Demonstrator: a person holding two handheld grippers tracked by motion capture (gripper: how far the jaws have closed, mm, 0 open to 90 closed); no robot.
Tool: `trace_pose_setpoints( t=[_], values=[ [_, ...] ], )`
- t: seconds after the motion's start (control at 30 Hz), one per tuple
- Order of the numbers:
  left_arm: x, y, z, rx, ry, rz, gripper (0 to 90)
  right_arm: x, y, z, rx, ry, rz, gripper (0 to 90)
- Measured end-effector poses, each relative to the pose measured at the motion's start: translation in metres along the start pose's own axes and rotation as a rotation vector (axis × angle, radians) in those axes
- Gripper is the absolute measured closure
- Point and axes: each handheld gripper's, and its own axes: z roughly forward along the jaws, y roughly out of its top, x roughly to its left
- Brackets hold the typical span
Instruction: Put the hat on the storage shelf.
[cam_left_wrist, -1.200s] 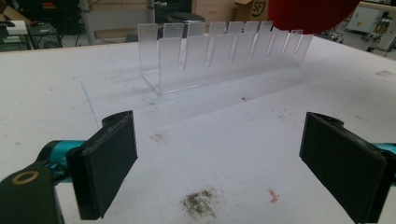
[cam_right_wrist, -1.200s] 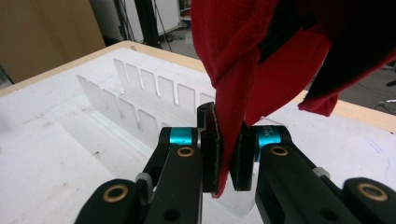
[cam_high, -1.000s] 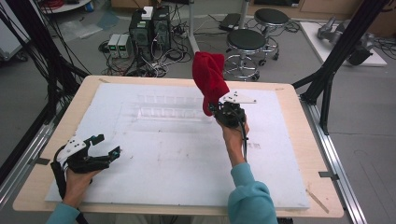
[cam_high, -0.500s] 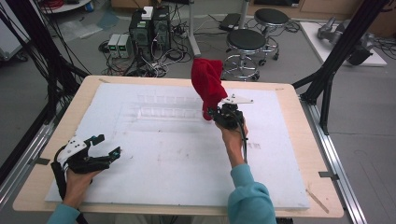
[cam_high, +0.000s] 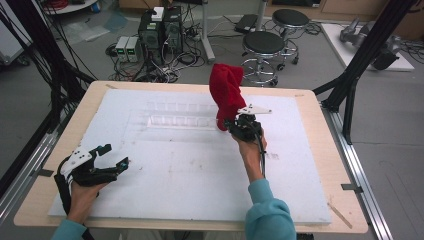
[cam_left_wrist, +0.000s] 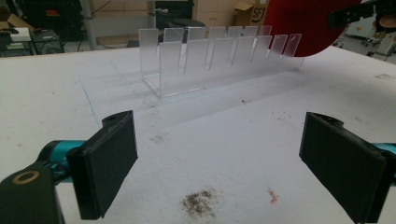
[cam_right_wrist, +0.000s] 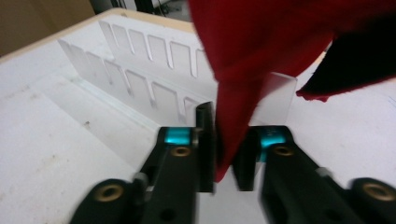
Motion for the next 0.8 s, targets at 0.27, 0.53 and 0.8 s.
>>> trace_pose_setpoints(
  t=[0.27, 0.53, 0.8],
  values=[
    [0.001, 0.000, 0.000, 0.000, 0.003, -0.004, 11.6, 0.005, 0.001, -0.013, 0.030, -0.034, -0.002, 19.8],
    [0.001, 0.000, 0.000, 0.001, 0.002, -0.006, 11.6, 0.015, 0.004, -0.055, 0.019, -0.029, -0.066, 11.8],
    [0.001, 0.000, 0.000, -0.003, -0.001, -0.003, 11.6, 0.019, -0.012, -0.111, -0.092, -0.044, -0.142, 11.5]
  ],
)
